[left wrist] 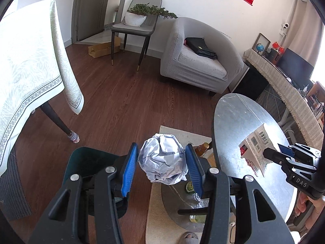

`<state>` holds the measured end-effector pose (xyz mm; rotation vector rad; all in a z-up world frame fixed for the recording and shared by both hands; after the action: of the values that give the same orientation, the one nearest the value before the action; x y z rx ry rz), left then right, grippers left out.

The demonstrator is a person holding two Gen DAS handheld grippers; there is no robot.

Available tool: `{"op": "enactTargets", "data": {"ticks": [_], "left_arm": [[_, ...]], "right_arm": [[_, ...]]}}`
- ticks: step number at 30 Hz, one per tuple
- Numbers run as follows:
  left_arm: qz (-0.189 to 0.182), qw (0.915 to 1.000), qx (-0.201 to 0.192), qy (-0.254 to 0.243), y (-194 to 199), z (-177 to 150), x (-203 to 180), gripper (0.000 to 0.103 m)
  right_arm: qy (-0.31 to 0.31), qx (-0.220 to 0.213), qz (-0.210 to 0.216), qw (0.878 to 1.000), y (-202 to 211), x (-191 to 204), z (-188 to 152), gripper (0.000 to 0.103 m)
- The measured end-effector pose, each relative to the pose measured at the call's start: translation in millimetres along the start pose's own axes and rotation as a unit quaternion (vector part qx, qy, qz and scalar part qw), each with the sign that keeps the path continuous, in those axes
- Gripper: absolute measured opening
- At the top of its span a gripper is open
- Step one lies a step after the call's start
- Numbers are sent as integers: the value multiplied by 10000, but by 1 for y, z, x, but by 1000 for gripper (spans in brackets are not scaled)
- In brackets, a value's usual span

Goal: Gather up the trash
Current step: 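Lift the paper and white box and carry them toward the teal bin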

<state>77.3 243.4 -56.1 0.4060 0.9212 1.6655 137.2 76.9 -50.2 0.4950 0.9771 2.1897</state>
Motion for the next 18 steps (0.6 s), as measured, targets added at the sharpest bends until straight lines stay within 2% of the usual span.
{"op": "enactTargets", "data": {"ticks": [9,14,18], "left_arm": [[482,9980,283,293,-17,-20,51,50],[650,9953,481,535,-31,-38,86,50],[824,9931,685,479,-42,-49,104,50]], "right_arm": [[350,-49,380,9987,-25,51,22,23],[328,-24,661,9973,-32,78,30,23],[357,93,805,9961,-44,94,31,23]]}}
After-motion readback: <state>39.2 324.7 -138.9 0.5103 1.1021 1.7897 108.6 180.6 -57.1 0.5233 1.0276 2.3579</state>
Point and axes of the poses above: each gripper's, at about its wrist camera, not at the fingertips, and y roughly against the way its jaws point, x to its left, z to its top, the point moved 5 cm from there along -y, roughly the way its jaws point, and after that the axes turned 5 degrees about z, right-handed, at the moved point
